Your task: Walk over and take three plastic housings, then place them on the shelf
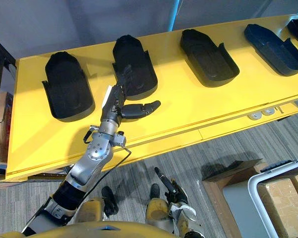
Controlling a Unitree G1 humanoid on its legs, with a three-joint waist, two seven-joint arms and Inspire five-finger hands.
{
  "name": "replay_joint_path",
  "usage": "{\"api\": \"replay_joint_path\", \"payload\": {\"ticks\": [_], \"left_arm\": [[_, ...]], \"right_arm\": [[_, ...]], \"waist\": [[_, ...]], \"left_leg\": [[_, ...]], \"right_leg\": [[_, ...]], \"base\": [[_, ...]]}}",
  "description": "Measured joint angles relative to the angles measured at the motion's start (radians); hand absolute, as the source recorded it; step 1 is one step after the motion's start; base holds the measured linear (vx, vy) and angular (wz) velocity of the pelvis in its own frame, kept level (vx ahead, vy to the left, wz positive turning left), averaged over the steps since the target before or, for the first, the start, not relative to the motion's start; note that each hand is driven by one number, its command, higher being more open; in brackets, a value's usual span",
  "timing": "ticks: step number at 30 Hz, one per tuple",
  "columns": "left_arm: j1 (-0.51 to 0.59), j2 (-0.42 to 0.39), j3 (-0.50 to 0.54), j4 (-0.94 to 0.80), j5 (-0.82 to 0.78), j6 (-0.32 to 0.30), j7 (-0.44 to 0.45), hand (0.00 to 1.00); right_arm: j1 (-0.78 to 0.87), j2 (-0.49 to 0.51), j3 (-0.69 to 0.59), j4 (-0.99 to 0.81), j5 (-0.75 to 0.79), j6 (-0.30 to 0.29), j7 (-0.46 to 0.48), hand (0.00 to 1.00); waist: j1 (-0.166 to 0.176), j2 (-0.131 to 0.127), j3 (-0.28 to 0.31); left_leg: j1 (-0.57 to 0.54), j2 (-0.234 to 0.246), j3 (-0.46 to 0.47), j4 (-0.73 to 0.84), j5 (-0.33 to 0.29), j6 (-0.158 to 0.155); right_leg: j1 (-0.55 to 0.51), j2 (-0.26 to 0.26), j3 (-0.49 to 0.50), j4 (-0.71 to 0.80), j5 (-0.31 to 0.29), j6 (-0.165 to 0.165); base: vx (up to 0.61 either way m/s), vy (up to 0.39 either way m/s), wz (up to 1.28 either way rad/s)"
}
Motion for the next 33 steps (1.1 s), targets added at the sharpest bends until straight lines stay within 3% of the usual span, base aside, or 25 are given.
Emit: {"api": "replay_joint_path", "payload": {"ticks": [24,26,30,33], "left_arm": [[-0.002,0.002,-0.069,0.001,0.003,-0.027,-0.018,1.00],[-0.002,0.002,-0.070,0.001,0.022,-0.058,0.007,1.00],[-0.001,0.001,-0.068,-0.005,0.133,-0.176,0.102,1.00],[-0.001,0.001,-0.069,-0.037,0.201,-0.220,0.158,1.00]], "right_arm": [[0.001,0.000,0.000,0.000,0.000,-0.001,0.000,1.00],[0.002,0.000,0.000,0.001,0.000,-0.001,0.000,1.00],[0.007,0.000,-0.002,0.001,0.000,-0.005,0.000,1.00],[0.009,0.000,-0.002,0.004,0.000,-0.006,0.000,1.00]], "waist": [[0.000,0.001,0.000],[-0.001,0.001,-0.001],[-0.001,0.004,-0.002],[0.000,0.005,-0.003]], "left_leg": [[0.000,0.001,0.001,0.003,-0.001,0.000],[0.000,0.001,0.000,0.004,-0.001,0.000],[0.002,0.002,-0.003,0.007,-0.002,0.001],[0.005,0.007,-0.007,0.019,-0.011,0.001]], "right_leg": [[0.001,0.000,0.000,0.001,0.001,0.001],[0.002,0.000,0.000,0.001,0.001,0.001],[0.008,0.001,-0.002,0.001,0.001,0.002],[0.019,0.002,-0.005,0.000,0.001,0.002]], "base": [[0.00,0.000,0.00],[0.00,0.000,0.00],[0.00,0.000,0.01],[0.00,0.000,0.02]]}}
